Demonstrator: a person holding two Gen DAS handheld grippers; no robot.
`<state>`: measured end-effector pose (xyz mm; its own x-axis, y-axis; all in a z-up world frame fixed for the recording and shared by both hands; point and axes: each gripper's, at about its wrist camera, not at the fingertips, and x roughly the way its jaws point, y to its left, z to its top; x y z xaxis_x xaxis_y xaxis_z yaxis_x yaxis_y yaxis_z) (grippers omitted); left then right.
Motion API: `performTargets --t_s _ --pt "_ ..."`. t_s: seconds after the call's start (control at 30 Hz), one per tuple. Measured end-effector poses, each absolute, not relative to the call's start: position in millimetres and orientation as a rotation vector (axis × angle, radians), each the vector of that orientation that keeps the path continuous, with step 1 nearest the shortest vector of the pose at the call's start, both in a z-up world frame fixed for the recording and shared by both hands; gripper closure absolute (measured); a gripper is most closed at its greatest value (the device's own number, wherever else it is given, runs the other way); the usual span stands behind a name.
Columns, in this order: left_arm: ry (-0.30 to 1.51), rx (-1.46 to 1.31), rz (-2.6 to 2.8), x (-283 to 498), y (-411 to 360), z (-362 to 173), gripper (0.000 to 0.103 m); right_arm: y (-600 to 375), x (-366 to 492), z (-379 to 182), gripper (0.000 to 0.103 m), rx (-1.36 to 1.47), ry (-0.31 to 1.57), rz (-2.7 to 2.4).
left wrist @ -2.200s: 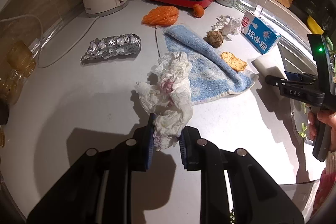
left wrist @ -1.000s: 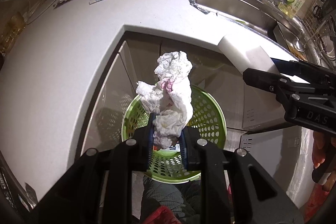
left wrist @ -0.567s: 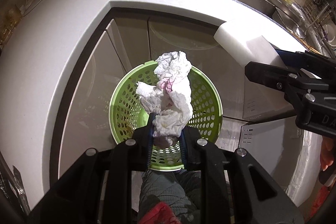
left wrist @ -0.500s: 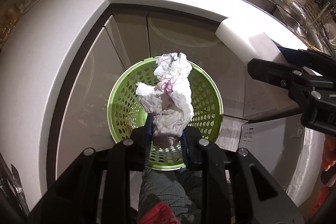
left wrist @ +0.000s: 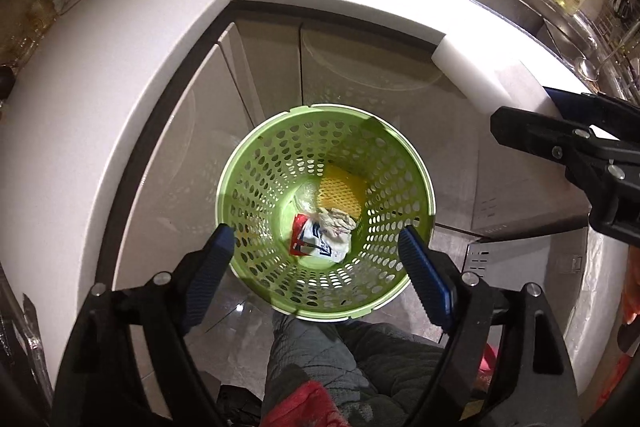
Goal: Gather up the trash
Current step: 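Carry both items over the green basket and open both tools to drop them, then move both tools back toward the foil wrapper and blue towel on the counter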
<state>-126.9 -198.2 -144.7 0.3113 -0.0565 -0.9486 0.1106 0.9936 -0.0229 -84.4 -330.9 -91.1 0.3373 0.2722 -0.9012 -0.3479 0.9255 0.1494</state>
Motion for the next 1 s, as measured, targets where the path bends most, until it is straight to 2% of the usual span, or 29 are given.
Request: performTargets --t_s 0.17,0.27,0.33,0.4,0.77,1.0 --pt "1.196 0.049 -0.058 -125.2 -184.9 -125.8 0.014 -322.9 -83.9 -88.9 0.039 -0.100 1.156 0.436" --pt "1.179 0.053 -0.031 -125.0 -177.5 -118.2 0.013 -315.8 -84.3 -92.5 0.038 -0.117 1.168 0.460" --pt "1.172 0.052 -0.015 -125.0 -173.1 -115.2 0.013 -311.0 -84.2 -95.7 0.034 -0.122 1.185 0.475" --pt "1.172 0.055 -0.001 -124.6 -169.7 -113.5 0.013 -307.6 -83.5 -96.1 0.024 -0.124 1.190 0.479" --pt "1.146 0.051 0.013 -118.3 -157.8 -100.9 0.012 -312.2 -65.4 -69.4 0.018 -0.076 1.121 0.443" --pt "1.089 0.030 -0.002 -90.4 -139.1 -77.7 0.008 -310.6 -34.0 -38.9 0.005 -0.058 1.037 0.383"
